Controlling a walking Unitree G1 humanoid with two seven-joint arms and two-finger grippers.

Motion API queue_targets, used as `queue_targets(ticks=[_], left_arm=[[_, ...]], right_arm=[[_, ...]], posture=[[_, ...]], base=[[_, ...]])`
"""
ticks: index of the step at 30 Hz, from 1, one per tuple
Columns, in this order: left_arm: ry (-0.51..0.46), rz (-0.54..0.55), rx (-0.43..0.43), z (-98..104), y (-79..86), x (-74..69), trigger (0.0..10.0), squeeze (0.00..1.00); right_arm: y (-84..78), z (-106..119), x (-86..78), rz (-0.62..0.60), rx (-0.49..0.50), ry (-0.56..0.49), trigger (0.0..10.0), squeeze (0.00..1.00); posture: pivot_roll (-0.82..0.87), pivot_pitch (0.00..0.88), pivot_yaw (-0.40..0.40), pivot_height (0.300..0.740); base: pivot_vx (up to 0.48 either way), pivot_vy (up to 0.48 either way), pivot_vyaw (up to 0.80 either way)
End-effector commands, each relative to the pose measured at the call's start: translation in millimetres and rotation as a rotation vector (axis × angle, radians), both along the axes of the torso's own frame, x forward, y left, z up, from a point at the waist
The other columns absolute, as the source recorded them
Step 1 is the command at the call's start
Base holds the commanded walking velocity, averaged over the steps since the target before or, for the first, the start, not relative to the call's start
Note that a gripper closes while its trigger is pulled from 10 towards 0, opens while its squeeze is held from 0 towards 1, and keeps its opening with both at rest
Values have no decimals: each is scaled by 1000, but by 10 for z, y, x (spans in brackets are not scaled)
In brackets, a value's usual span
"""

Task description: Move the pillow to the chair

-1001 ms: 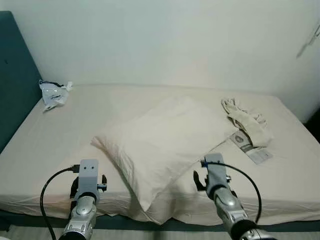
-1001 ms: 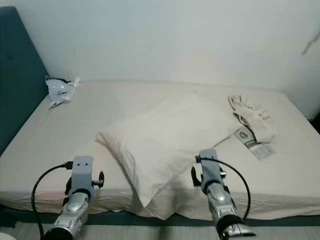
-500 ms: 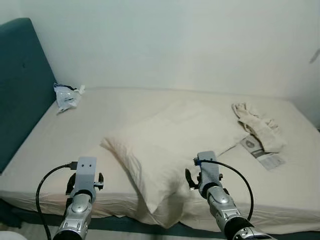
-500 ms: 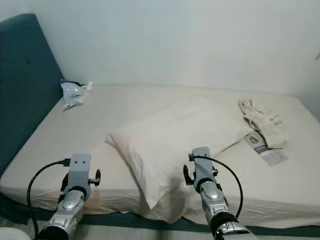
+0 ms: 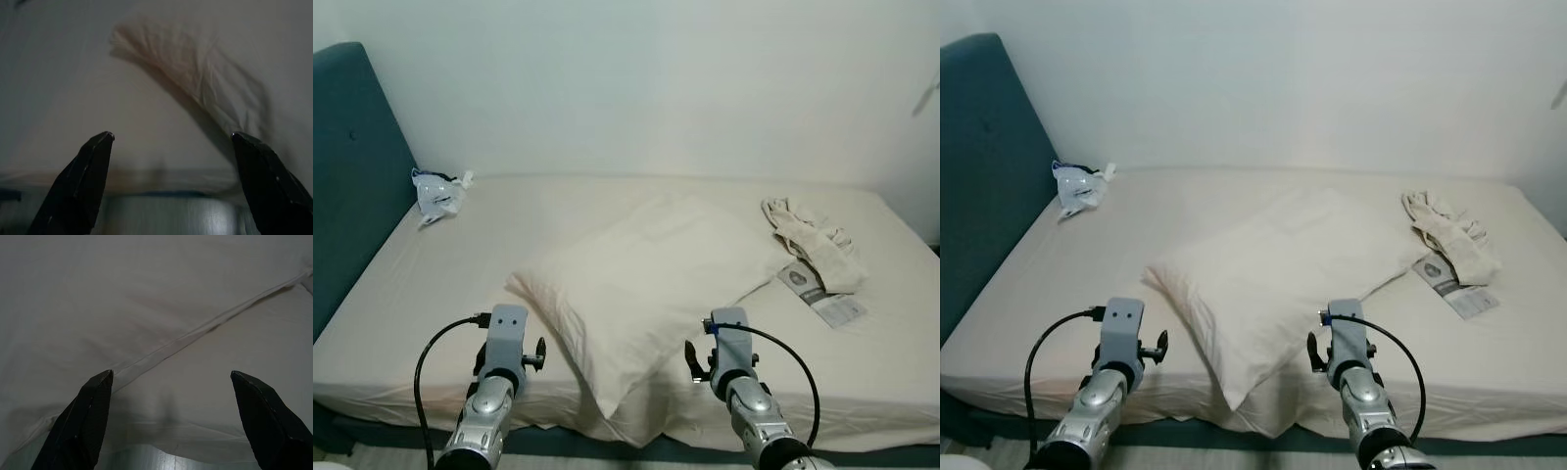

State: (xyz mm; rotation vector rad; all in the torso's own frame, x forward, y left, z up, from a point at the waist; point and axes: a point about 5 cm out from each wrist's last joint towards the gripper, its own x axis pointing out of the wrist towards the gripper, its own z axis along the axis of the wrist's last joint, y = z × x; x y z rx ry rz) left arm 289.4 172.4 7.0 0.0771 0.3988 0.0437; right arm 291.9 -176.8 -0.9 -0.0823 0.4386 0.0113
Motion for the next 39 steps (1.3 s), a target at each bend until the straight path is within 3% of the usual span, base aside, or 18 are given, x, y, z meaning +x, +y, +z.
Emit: queue_targets(ticks=[1,6,10,12,19,25,31,39], left_arm=[[62,47,19,-71,97,-39,10000,0],[14,82,44,-34,176,-44,10000,0],[55,168,-77,-108,251,-127,10000,0],[56,174,-91,-112,254,-133,10000,0],[37,159,-46,-100,244,-134,10000,0],[38,148,-58,-102,250,-139,10000,0],[20,117,-37,-86,225,-132,10000,0],[57,211,61,-109,410,-169,10000,0]], right_arm=[[26,0,-4,10,-2,-8,10000,0],[-26,-32,-53,15,-6,-1,10000,0],[-24,-42,-65,20,-9,3,10000,0],[-19,-37,-59,22,-9,1,10000,0],[-44,-1,-19,32,-22,-4,10000,0],[-32,5,-12,32,-23,-6,10000,0],[-4,-56,-80,39,-20,9,10000,0],[8,-51,-70,47,-17,10,10000,0]], posture=[[-9,68,-8,740],[-14,70,-17,740],[-27,72,-25,740],[-27,75,-29,740],[-20,72,-35,740],[-28,72,-29,740],[-26,74,-33,740],[-31,66,-21,740]], base=[[0,0,0],[0,0,0],[0,0,0],[0,0,0],[0,0,0],[0,0,0],[0,0,0],[0,0,0]])
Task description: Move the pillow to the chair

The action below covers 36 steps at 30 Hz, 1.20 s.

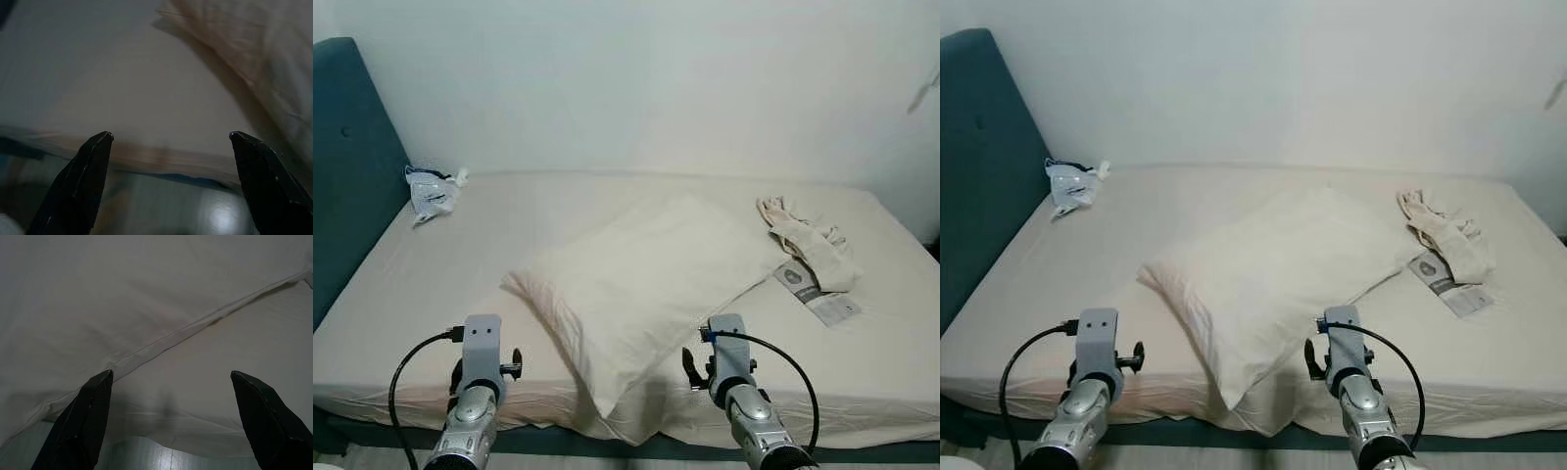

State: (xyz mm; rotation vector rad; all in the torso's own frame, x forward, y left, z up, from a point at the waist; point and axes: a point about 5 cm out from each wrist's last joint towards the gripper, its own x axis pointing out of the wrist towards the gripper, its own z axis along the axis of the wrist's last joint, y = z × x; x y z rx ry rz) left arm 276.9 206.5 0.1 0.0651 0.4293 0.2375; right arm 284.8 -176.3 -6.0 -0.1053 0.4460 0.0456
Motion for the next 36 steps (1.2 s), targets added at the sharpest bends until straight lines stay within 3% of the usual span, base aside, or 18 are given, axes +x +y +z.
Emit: queue_targets(ticks=[1,6,10,11,13,17,25,33,36], left_arm=[[29,13,35,-24,66,-26,10000,0],[-59,-97,21,95,-95,87,10000,0],[-43,-124,-11,69,-141,92,10000,0],[-22,-141,-11,41,-169,88,10000,0],[-21,-150,25,49,-179,98,10000,0],[-15,-150,49,56,-181,114,10000,0],[-49,-114,9,110,-122,147,10000,0],[-66,-169,17,130,-215,167,10000,0],[-50,-129,-17,137,-196,192,10000,0]], right_arm=[[-16,20,19,5,-1,-6,10000,0],[-45,66,58,6,-3,-26,10000,0],[-19,100,90,-3,25,-45,10000,0],[40,156,137,-3,73,-81,10000,0],[79,193,162,4,98,-107,10000,0],[92,202,171,4,104,-110,10000,0],[93,232,199,2,113,-122,10000,0],[64,199,171,-11,108,-107,10000,0],[77,199,179,-12,115,-101,10000,0]], posture=[[-28,61,-21,740],[-28,45,-14,740],[-38,41,-3,740],[-40,43,-1,740],[-33,46,-3,740],[-30,44,-8,740],[-25,40,-13,740],[-11,31,-23,740],[-3,27,-32,740]], base=[[0,0,0],[0,0,0],[0,0,0],[0,0,0],[0,0,0],[0,0,0],[0,0,0],[0,0,0],[0,0,0]])
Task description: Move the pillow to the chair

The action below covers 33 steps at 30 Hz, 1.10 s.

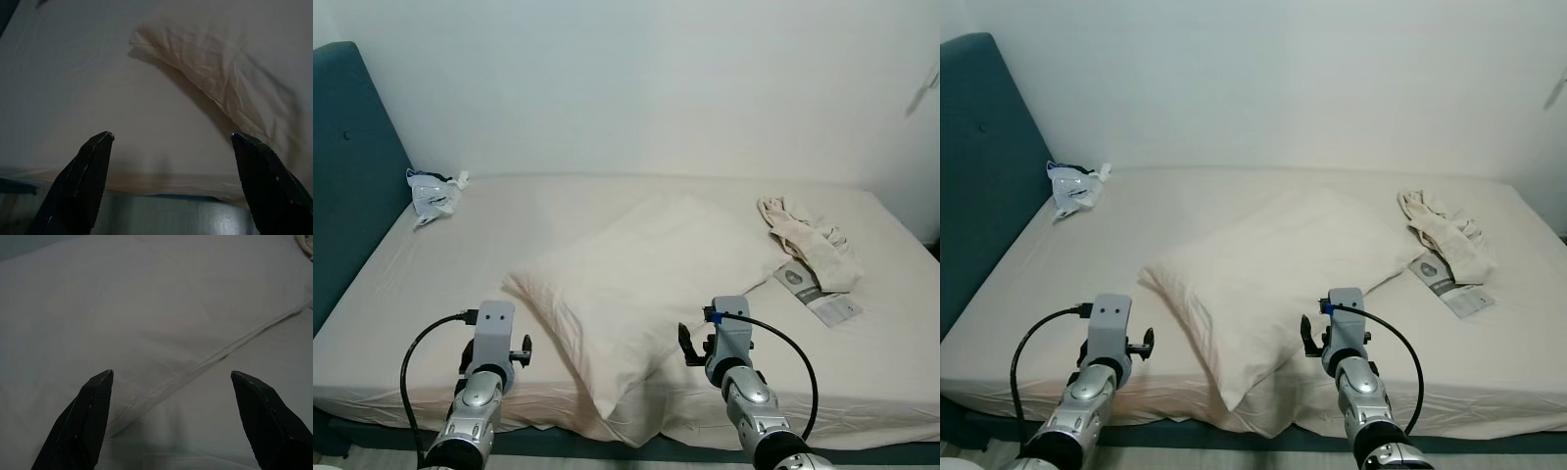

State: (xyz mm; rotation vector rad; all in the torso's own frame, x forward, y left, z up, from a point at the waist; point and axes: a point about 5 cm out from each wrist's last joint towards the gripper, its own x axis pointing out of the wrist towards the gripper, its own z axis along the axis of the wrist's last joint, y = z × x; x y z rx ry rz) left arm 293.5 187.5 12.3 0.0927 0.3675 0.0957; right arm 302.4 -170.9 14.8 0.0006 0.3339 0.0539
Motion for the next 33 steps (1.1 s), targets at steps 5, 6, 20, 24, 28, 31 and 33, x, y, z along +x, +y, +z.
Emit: queue_targets(ticks=[5,6,20,24,28,31,33], left_arm=[[3,36,-30,62,31,79,10000,0],[1,31,-29,66,25,82,10000,0],[-32,-65,-69,89,-100,69,10000,0],[-39,-53,-66,115,-96,97,10000,0],[-30,-44,-65,90,-77,76,10000,0],[-31,-57,-64,98,-94,81,10000,0],[-37,-106,9,107,-148,83,10000,0]], right_arm=[[58,16,41,6,2,12,10000,0],[65,26,53,5,3,11,10000,0],[85,49,73,-24,24,-5,10000,0],[97,64,75,-19,27,-22,10000,0],[97,94,96,-4,7,-35,10000,0],[67,128,114,-5,5,-54,10000,0],[24,134,110,9,-22,-59,10000,0]], posture=[[-6,35,-34,740],[-6,35,-34,740],[-2,37,-27,740],[-13,42,-17,740],[-26,50,1,740],[-23,58,-5,740],[-26,53,-9,740]], base=[[0,0,0],[0,0,0],[0,0,0],[0,0,0],[0,0,0],[0,0,0],[0,0,0]])
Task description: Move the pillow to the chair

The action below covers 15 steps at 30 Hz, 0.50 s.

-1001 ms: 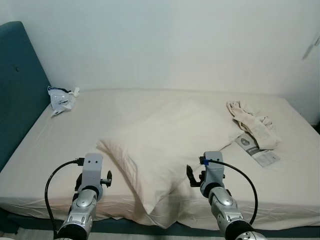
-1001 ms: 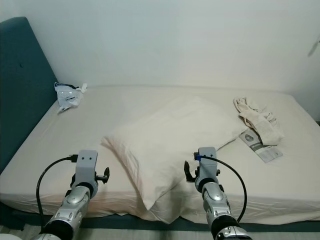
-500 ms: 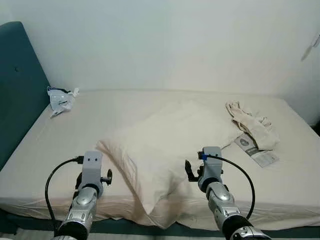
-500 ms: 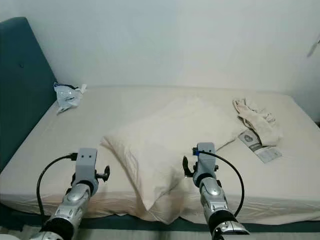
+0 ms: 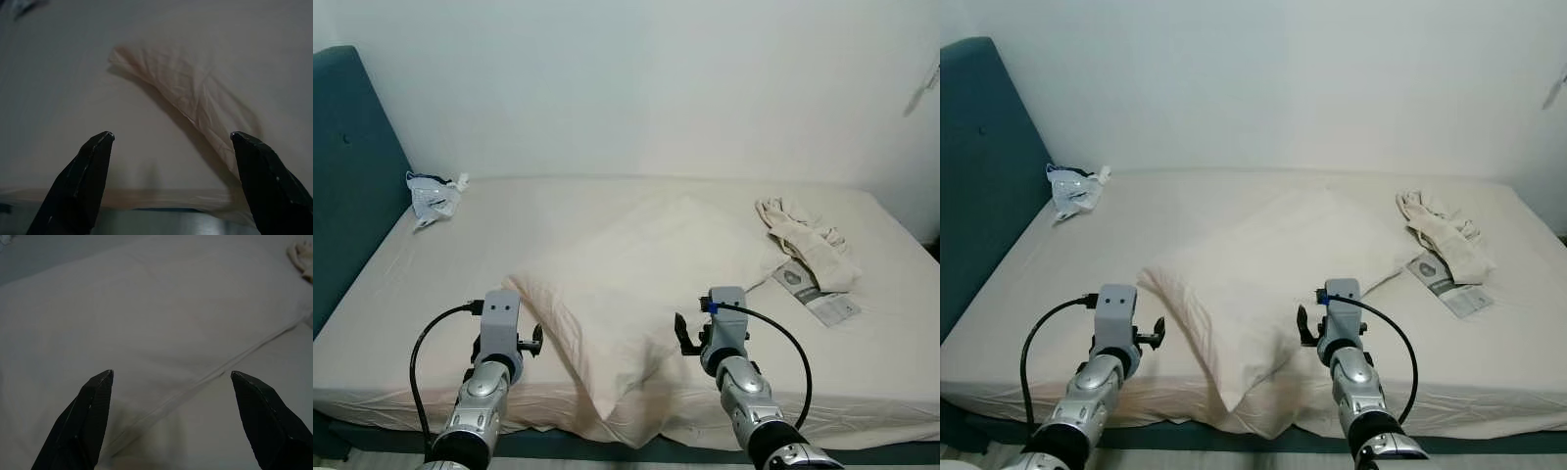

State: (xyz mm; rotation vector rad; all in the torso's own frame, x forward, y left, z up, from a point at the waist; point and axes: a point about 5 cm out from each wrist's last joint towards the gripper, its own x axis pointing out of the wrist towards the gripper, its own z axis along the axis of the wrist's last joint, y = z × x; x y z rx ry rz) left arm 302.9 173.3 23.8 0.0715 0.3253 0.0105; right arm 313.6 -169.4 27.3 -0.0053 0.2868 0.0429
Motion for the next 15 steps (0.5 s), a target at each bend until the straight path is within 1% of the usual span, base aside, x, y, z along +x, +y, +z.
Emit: queue_targets(ticks=[1,3,5,7,9,15], left_arm=[[-1,-35,58,-10,-21,-14,10000,0],[1,-27,42,-18,-36,-22,10000,0],[3,-1,35,-32,-11,-30,10000,0],[11,38,23,-42,36,-35,10000,0],[10,62,4,-37,47,-30,10000,0],[-1,60,-1,-19,32,-27,10000,0]], right_arm=[[0,4,-6,23,-25,-9,10000,0],[-30,-8,-16,5,-22,-2,10000,0],[-41,-16,-20,-8,-5,2,10000,0],[-21,-30,-25,7,-16,13,10000,0],[-15,-33,-24,12,-15,18,10000,0],[-2,-34,-14,30,-23,28,10000,0]], posture=[[-25,50,-10,740],[-23,41,-17,740],[-27,38,-24,740],[-35,34,-28,740],[-29,44,-39,740],[-13,54,-46,740]], base=[[0,0,0],[0,0,0],[0,0,0],[0,0,0],[0,0,0],[0,0,0]])
